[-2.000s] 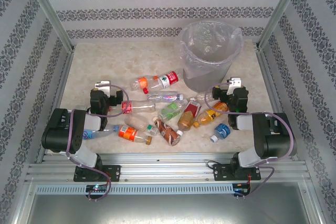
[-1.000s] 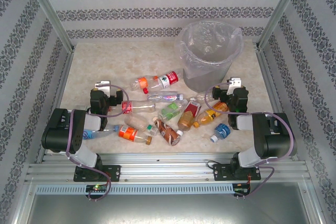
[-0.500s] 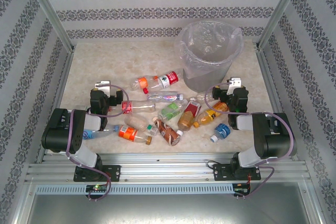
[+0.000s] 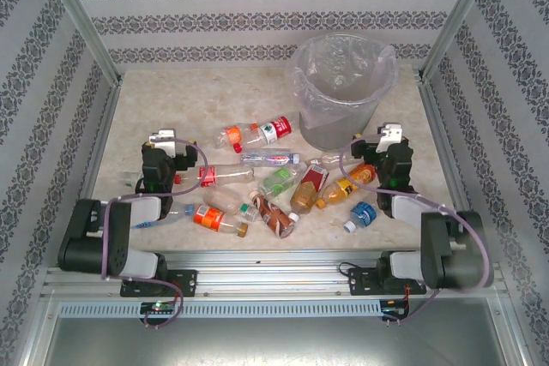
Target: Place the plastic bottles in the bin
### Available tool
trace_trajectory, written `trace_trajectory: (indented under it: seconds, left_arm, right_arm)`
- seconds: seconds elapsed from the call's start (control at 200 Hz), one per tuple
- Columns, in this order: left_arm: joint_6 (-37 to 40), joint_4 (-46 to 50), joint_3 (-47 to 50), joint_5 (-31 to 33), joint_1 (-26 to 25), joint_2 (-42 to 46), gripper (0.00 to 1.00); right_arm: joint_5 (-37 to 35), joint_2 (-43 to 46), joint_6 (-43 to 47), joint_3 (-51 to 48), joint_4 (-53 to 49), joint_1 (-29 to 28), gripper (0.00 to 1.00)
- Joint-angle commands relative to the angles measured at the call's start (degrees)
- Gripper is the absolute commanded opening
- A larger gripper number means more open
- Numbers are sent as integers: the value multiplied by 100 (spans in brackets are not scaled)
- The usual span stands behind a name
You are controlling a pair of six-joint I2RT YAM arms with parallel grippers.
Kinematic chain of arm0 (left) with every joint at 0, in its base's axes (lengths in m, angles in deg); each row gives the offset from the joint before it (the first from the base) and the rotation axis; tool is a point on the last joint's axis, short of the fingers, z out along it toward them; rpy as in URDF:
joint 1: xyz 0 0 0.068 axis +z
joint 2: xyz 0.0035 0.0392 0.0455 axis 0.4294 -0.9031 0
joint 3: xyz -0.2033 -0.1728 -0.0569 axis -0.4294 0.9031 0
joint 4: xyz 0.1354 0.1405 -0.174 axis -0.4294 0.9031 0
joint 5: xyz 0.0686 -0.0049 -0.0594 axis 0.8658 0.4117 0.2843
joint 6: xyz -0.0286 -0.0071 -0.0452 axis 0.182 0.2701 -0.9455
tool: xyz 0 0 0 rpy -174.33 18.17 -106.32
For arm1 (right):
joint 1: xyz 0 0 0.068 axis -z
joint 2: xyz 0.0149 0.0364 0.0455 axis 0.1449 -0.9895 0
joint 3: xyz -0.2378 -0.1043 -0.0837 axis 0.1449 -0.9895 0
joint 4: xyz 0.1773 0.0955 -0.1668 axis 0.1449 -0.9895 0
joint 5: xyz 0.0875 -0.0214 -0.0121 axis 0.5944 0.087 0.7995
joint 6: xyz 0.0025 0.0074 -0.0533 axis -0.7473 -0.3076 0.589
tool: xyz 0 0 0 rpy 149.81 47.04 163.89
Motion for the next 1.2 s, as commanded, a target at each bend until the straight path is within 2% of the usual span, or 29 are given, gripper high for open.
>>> trace_trajectory:
  seconds: [0.0,0.155,0.295,0.385,0.46,0.545,0.684,0.854,0.974,1.054,1.194]
  left_arm:
    - [14,1049,-307,415,-255,656,100]
    - [-471,2902,-1207,391,-728,1419,100]
    - [-1089,4711,-2469,105,-1200,1626,100]
    - [-1200,5660,-3267,-234,-1559,1563,100]
    - [-1128,6241,-3816,-838,-1793,1450,100]
    - [-1041,6829,-4397,-1594,-2062,1247,100]
    - [-587,7737,-5278,-2676,-2503,813,100]
    - [303,8054,-5681,-3956,-2888,383,100]
    - [534,7570,-5450,-4455,-3102,312,100]
    - [630,7420,-5312,-4652,-3232,274,100]
    - [738,6902,-4804,-4554,-3475,420,100]
  right_arm:
    - [-392,737,-325,148,-1255,-61,98]
    - [-1096,1848,-990,621,-3339,-302,98]
    - [-1084,2533,-1838,1002,-4585,-422,98]
    - [-1108,2685,-2566,1403,-5672,-436,98]
    - [-1307,2498,-3278,1928,-6845,-427,98]
    - [-1361,2220,-3569,2375,-7964,-468,98]
    - [-1215,2296,-3899,2608,-8774,-568,98]
    - [-1182,2284,-4232,2833,-9953,-559,95]
    - [-907,2279,-4287,2775,-10264,-535,92]
    - [-659,2261,-4309,2663,-10240,-482,89]
    - [-258,2109,-4351,2357,-9991,-414,89]
